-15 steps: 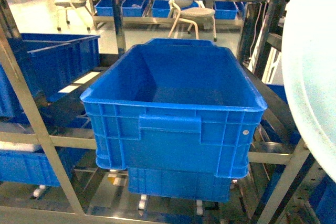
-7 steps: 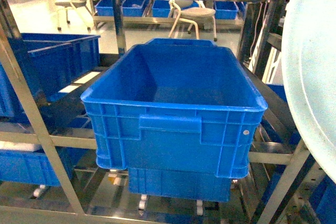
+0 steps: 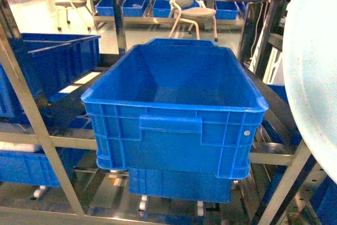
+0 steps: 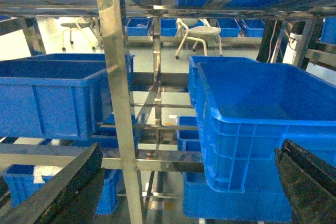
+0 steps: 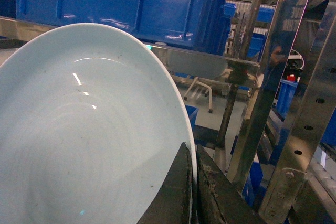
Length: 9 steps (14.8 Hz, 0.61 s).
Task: Place blue tray on left shelf second layer neatly
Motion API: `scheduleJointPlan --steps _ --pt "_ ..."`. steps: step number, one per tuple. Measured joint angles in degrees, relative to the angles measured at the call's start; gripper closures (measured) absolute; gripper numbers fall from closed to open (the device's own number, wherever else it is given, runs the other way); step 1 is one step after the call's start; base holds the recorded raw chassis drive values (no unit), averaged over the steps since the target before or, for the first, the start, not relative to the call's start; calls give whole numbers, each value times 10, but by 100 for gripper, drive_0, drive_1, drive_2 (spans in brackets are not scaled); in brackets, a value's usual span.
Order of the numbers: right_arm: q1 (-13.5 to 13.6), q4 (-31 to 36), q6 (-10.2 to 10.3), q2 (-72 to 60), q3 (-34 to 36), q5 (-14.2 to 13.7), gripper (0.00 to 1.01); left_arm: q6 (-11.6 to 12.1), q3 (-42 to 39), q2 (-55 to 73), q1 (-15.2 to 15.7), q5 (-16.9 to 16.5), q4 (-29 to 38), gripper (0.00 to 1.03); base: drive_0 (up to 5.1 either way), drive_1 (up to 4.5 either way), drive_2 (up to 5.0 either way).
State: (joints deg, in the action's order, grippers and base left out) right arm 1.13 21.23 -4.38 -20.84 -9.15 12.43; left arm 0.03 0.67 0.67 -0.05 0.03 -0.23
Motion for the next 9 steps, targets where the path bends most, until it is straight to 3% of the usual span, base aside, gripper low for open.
scheduleJointPlan --steps 9 --pt "0 0 0 0 0 0 99 0 0 0 0 0 0 5 0 0 0"
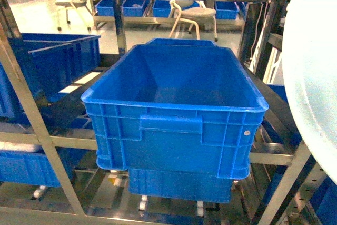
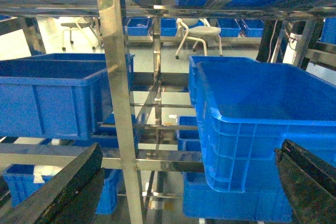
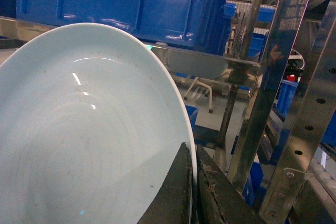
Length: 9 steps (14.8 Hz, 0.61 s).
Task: Place blue tray on left shelf second layer neatly
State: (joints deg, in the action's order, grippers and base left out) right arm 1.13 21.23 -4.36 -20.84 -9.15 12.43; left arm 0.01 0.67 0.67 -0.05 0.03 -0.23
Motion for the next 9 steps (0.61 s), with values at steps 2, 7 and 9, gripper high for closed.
scheduleJointPlan --steps 2,7,9 --pt "0 0 0 0 0 0 99 0 0 0 0 0 0 5 0 0 0" --pt "0 1 0 1 0 -1 99 0 0 0 0 0 -1 5 -359 330 31" --pt "0 0 0 1 0 -1 99 0 0 0 0 0 0 5 -443 420 26"
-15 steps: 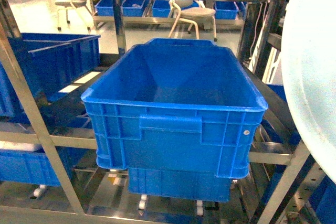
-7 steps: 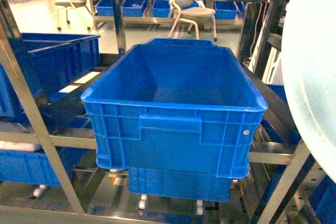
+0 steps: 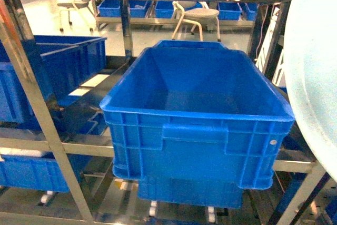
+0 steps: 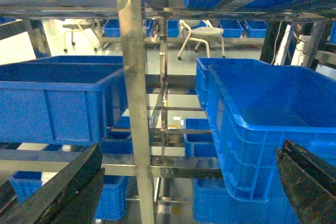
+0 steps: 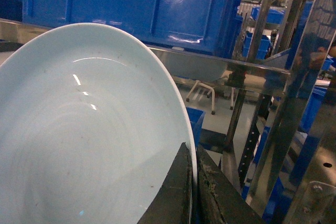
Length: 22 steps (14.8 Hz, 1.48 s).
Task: Place blue tray on left shelf second layer neatly
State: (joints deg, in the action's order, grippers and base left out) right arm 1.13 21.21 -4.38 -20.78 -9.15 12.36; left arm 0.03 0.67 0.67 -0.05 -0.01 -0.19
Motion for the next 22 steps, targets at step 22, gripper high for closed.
scheduleJointPlan --steps 22 --pt "0 0 0 -1 0 2 99 0 0 0 0 2 0 5 -176 175 -1"
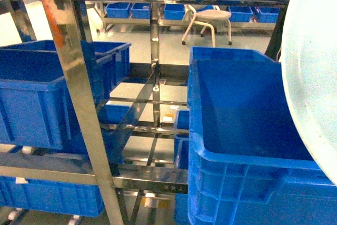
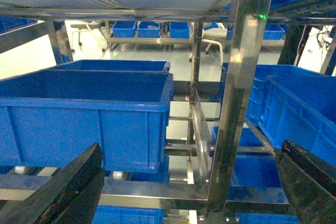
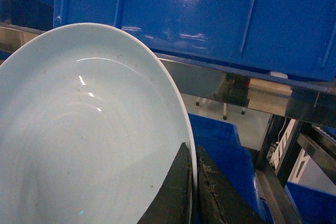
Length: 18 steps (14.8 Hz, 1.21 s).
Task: Place blue tray on left shelf second layer neatly
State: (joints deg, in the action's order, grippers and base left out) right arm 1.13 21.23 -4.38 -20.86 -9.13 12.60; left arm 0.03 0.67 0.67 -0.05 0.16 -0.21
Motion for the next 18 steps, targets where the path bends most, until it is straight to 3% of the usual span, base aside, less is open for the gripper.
scheduleJointPlan --steps 7,10,18 --pt "-4 3 0 0 0 8 99 0 0 0 0 0 0 5 0 0 0" --pt "11 2 -4 3 -2 -3 99 0 0 0 0 0 0 5 0 0 0" --pt "11 3 -6 5 -2 -4 99 0 0 0 0 0 0 5 0 0 0"
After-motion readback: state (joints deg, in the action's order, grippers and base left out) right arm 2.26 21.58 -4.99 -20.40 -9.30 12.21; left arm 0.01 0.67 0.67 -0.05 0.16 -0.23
